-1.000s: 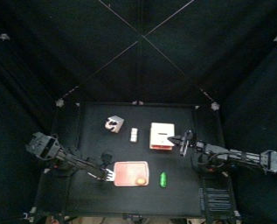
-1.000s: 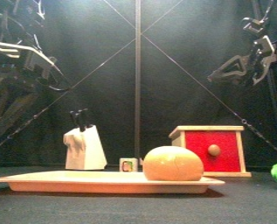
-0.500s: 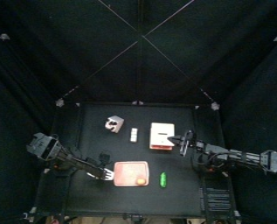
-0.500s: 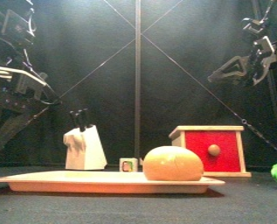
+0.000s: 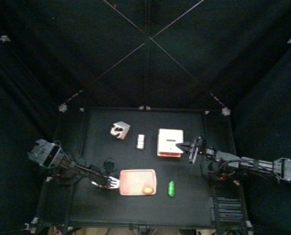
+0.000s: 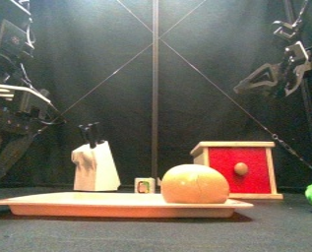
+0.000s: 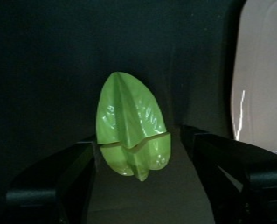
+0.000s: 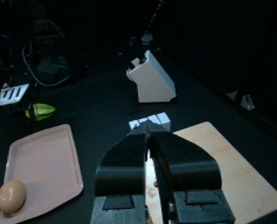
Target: Grab starfruit
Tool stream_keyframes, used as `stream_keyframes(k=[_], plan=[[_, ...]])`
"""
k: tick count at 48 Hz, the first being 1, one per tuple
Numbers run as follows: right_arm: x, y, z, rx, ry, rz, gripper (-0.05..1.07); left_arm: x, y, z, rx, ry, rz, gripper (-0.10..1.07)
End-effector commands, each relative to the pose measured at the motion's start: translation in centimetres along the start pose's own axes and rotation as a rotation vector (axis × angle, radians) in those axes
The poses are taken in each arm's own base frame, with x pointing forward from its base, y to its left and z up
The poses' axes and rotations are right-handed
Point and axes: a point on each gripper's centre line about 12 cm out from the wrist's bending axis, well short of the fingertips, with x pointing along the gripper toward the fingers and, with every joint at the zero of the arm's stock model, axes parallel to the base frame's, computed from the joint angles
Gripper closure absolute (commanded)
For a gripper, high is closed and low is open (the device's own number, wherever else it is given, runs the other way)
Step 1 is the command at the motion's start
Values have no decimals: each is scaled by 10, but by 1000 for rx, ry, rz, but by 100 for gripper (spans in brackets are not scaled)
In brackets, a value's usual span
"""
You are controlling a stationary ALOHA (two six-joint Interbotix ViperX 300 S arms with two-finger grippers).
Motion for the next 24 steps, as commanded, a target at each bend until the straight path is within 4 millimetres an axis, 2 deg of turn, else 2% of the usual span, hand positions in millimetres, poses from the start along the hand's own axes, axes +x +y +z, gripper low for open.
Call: stream_keyframes(k=[1,13,24], plan=[[2,-1,3,2,-5,-6,101,-3,-3,1,-3,1,-15,-2],[2,-2,3,4,-8,-8,101,-3,-3,1,-5,1,-15,0],[2,-2,2,4,-5,-9,101,-3,-3,1,-4,2,-15,15]])
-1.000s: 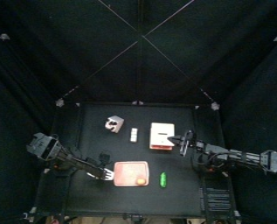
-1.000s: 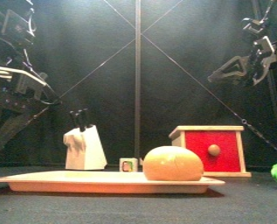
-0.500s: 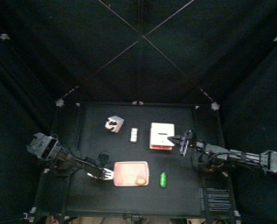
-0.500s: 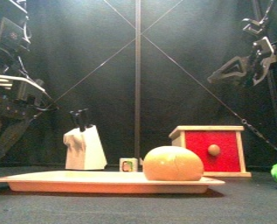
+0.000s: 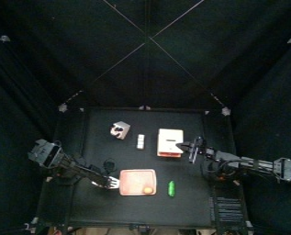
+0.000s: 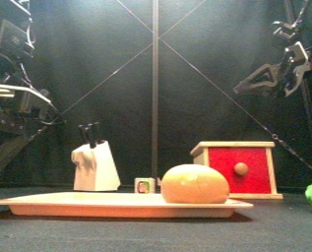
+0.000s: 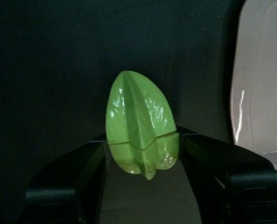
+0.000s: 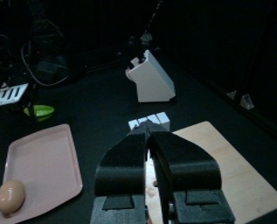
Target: Grab starfruit
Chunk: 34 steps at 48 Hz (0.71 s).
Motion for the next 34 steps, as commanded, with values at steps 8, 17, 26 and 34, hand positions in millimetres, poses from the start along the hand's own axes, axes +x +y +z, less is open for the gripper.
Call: stream_keyframes(k=[8,17,26,34], plan=[[2,0,2,3,-5,-2,101,-7,-3,1,-2,3,-24,19],[2,0,2,5,-3,-3,101,-20,-4,3,-3,6,-69,19],[2,0,3,7,-6,-4,101,-27,-4,6,-5,0,-93,19],[2,0,2,7,-3,-4,101,-26,-4,7,-5,-1,-92,19]])
